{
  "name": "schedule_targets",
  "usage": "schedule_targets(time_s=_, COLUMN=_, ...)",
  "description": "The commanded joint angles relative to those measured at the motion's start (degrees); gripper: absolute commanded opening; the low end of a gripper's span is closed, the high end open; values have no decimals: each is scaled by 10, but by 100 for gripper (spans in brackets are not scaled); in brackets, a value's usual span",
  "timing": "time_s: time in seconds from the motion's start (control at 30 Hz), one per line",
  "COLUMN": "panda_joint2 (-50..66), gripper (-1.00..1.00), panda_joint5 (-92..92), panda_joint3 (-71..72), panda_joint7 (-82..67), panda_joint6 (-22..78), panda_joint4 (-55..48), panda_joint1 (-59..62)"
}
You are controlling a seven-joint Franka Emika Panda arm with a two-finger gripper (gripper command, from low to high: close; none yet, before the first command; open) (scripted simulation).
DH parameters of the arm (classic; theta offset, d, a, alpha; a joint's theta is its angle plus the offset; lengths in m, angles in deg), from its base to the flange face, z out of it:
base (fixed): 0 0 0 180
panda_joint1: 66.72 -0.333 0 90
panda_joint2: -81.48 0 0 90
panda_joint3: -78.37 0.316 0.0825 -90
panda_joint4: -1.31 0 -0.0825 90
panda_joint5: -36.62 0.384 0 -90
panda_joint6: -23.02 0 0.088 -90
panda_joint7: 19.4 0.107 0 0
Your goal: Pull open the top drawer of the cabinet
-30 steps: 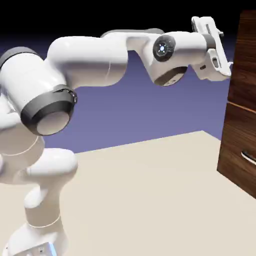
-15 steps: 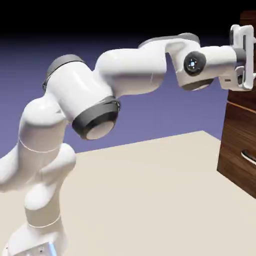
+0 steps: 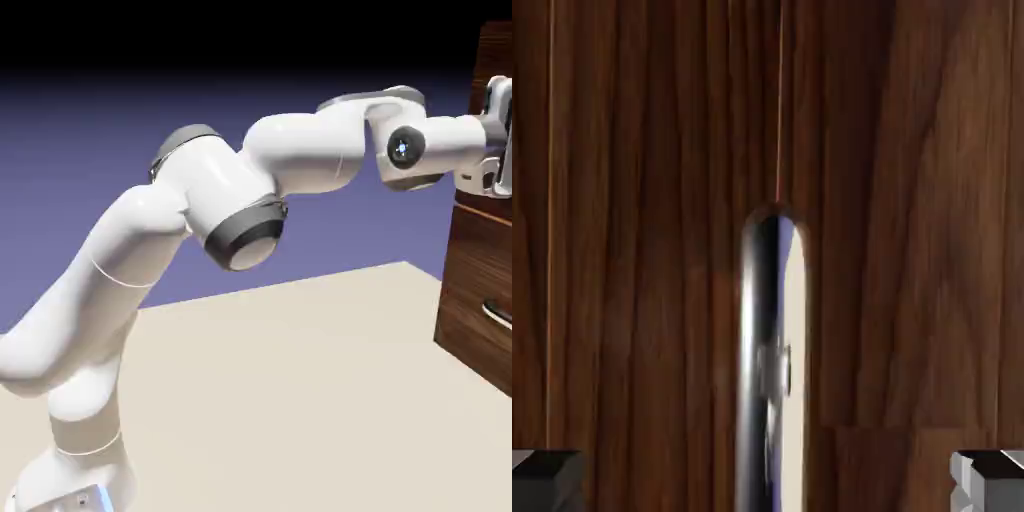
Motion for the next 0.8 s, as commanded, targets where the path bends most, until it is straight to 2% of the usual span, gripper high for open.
schedule_targets(time_s=0.0, panda_joint2=-1, gripper=0, panda_joint5=5, panda_joint3=-18, panda_joint7=4, panda_joint6=-4, panda_joint4=-12, panda_joint1=-21)
schedule_targets(time_s=0.07, panda_joint2=-1, gripper=0, panda_joint5=5, panda_joint3=-18, panda_joint7=5, panda_joint6=-4, panda_joint4=-12, panda_joint1=-21)
schedule_targets(time_s=0.5, panda_joint2=-47, gripper=0, panda_joint5=18, panda_joint3=-271, panda_joint7=86, panda_joint6=95, panda_joint4=-208, panda_joint1=-220)
schedule_targets(time_s=0.53, panda_joint2=-47, gripper=-100, panda_joint5=18, panda_joint3=-271, panda_joint7=86, panda_joint6=95, panda_joint4=-208, panda_joint1=-220)
schedule_targets(time_s=0.77, panda_joint2=-10, gripper=-100, panda_joint5=-20, panda_joint3=-147, panda_joint7=78, panda_joint6=39, panda_joint4=-90, panda_joint1=-118)
